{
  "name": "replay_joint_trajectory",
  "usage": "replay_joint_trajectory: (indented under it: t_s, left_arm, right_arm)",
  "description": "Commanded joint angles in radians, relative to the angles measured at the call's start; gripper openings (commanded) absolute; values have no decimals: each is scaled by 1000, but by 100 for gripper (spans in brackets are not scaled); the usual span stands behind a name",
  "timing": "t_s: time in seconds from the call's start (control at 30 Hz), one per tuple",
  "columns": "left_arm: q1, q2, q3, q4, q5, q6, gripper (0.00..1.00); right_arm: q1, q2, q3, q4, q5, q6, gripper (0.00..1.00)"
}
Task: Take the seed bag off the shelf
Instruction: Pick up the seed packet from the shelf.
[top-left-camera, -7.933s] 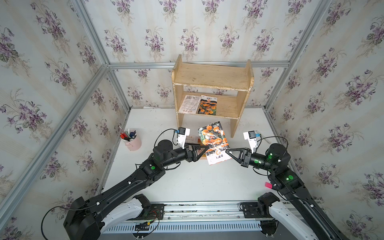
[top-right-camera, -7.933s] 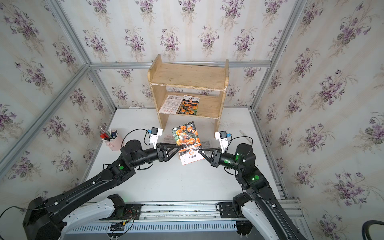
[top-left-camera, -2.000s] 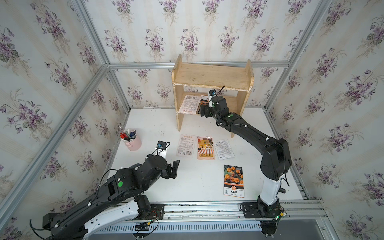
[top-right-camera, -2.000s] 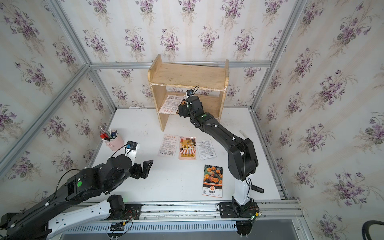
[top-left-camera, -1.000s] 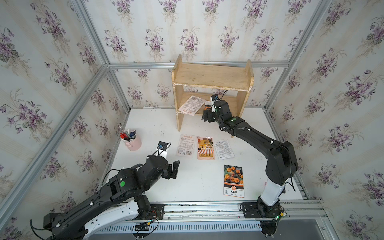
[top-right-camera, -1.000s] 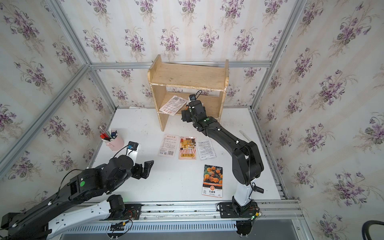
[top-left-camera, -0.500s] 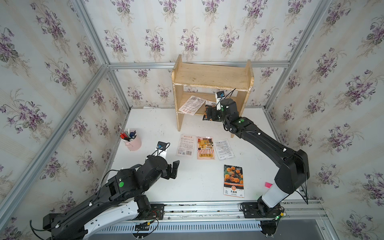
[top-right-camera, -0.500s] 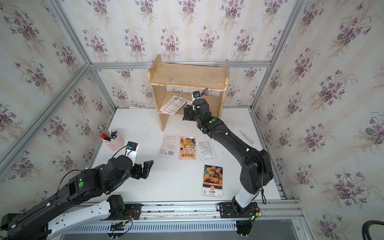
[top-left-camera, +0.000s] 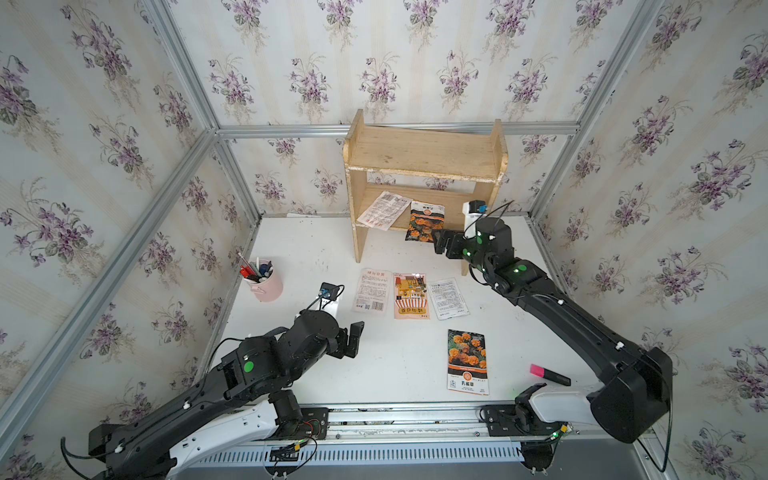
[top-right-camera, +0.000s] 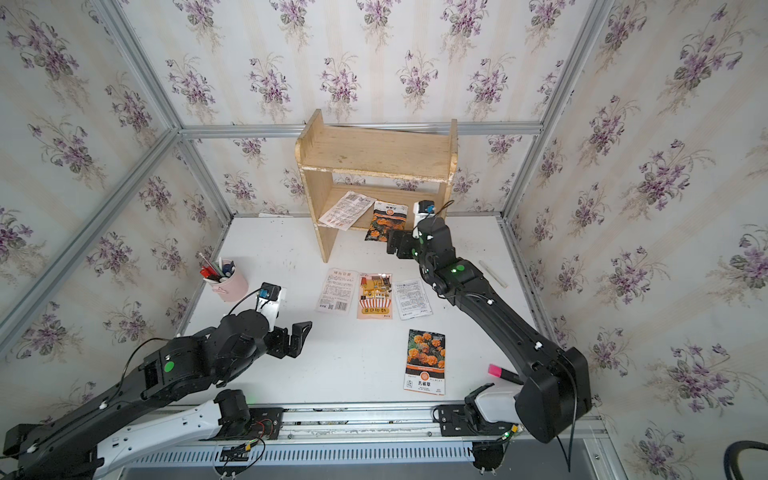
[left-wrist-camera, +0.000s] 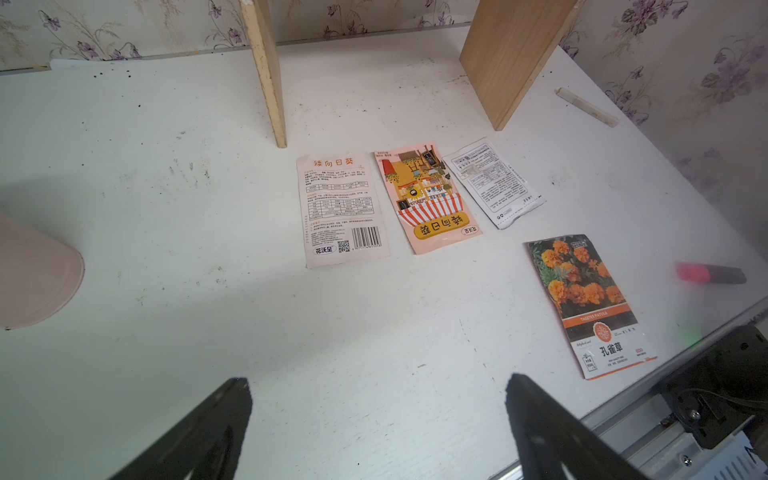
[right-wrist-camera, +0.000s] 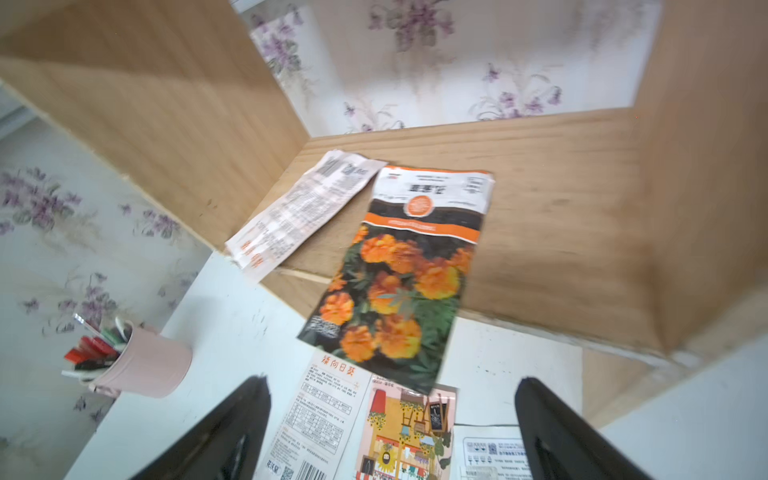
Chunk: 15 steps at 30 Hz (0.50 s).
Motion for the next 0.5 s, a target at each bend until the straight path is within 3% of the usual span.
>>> replay_joint_trajectory:
  t_s: [0.0,0.2,0.47]
  left_arm:
    - [1,-7,0,23,16,19,100]
    - [1,-18,-9,30,21,14,100]
    - [1,-22,-12,18,29,2,100]
  right_arm:
    - [-47,-52,-68,81,-141,112,96]
    - [-138,-91,-148,148,-303,183,91]
    - [-148,-65,-208,256,-384,263,86]
